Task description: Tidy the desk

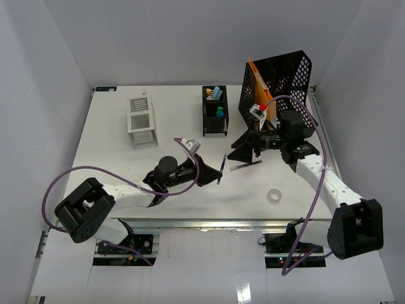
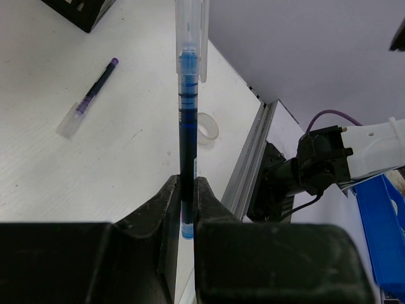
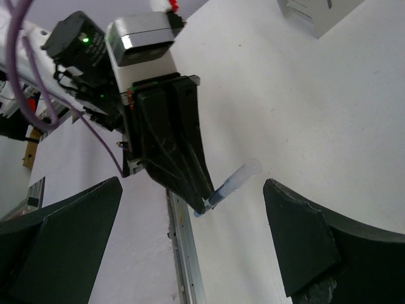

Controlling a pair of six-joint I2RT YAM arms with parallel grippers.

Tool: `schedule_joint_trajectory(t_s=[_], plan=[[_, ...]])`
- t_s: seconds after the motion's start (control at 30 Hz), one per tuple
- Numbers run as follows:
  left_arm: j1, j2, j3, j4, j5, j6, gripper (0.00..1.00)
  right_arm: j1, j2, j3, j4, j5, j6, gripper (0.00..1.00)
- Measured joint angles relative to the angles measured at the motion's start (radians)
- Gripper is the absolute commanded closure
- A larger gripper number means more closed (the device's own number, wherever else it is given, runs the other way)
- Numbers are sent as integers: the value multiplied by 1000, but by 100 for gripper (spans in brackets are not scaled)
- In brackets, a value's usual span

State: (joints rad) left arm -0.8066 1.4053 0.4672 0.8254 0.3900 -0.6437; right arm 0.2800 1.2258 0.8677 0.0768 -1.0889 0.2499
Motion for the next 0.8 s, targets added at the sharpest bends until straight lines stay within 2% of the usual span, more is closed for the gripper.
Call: schedule_joint_trajectory(t_s=[0.13, 0.33, 0.4, 0.7, 0.77, 0.8], plan=[[-10, 11, 11, 18, -2, 0, 100, 33, 26, 7, -30, 148, 16, 2], [-19, 43, 29, 25, -5, 0, 100, 50, 47, 19, -60, 270, 45, 24], [-22, 55, 39, 27, -8, 0, 100, 66, 56, 26, -59, 287, 55, 34], [-29, 65, 71, 27, -30, 5, 100, 91, 79, 30, -54, 301, 87, 61], [-29, 65, 75, 23, -38, 8, 94, 91, 79, 30, -50, 301, 88, 69], [-29, 65, 77, 20, -41, 9, 88, 91, 79, 30, -49, 300, 89, 76]])
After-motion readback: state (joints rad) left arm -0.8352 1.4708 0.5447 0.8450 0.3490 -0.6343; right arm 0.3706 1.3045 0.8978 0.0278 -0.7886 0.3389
